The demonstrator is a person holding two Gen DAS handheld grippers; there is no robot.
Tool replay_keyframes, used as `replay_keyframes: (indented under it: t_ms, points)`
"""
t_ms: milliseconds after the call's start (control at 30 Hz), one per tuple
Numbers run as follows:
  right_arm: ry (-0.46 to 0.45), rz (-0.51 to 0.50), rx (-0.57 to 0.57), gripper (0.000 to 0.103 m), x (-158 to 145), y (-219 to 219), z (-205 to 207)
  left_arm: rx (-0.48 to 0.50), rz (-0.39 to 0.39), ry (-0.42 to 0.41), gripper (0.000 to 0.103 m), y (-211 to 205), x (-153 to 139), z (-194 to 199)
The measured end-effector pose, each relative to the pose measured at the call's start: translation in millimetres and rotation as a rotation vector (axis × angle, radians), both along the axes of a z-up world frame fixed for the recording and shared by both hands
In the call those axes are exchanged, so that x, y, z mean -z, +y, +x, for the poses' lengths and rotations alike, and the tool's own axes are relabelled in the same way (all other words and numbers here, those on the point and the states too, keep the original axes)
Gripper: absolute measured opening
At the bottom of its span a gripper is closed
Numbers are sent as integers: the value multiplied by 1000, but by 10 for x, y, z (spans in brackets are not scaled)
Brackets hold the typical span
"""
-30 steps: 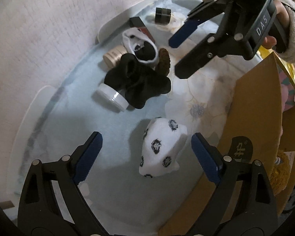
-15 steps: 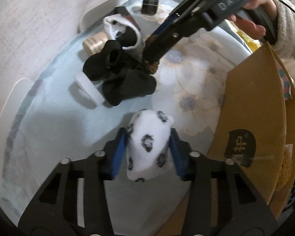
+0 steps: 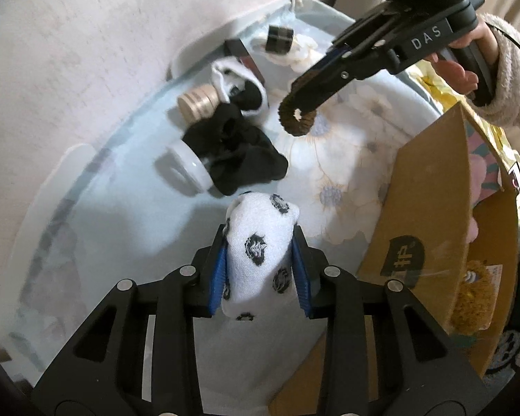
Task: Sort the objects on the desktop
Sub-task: 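Carry the panda sock and brown hair tie into the cardboard box and release both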
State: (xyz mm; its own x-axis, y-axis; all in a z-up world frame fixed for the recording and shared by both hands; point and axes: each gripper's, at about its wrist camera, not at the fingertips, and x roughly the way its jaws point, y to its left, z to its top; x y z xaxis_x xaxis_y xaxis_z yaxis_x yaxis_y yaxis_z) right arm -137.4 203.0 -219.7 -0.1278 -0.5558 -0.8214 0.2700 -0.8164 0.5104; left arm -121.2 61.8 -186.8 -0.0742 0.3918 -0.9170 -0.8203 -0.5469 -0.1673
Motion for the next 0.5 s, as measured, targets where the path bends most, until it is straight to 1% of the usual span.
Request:
replay_keyframes:
  t_ms: [33, 133, 267, 333, 400, 500]
  points:
    - [4, -2, 3, 16, -28, -3, 11, -6, 3, 6, 30, -16, -45, 27]
    - [23, -5, 9, 16, -198, -1, 55, -19, 8, 27, 30, -82, -228, -89]
    - [63, 5, 6, 16, -515, 2, 154, -35, 5, 72, 30, -46, -577, -93]
    - [82, 7, 8, 16, -694, 14, 223, -56, 14, 94, 30, -60, -797, -22]
    - [102, 3, 7, 16, -897, 114, 301, -78, 28, 107, 30, -117, -1002, 43]
    - [130, 9, -3, 16, -1119, 87, 472, -112, 33, 136, 30, -154, -1283, 217]
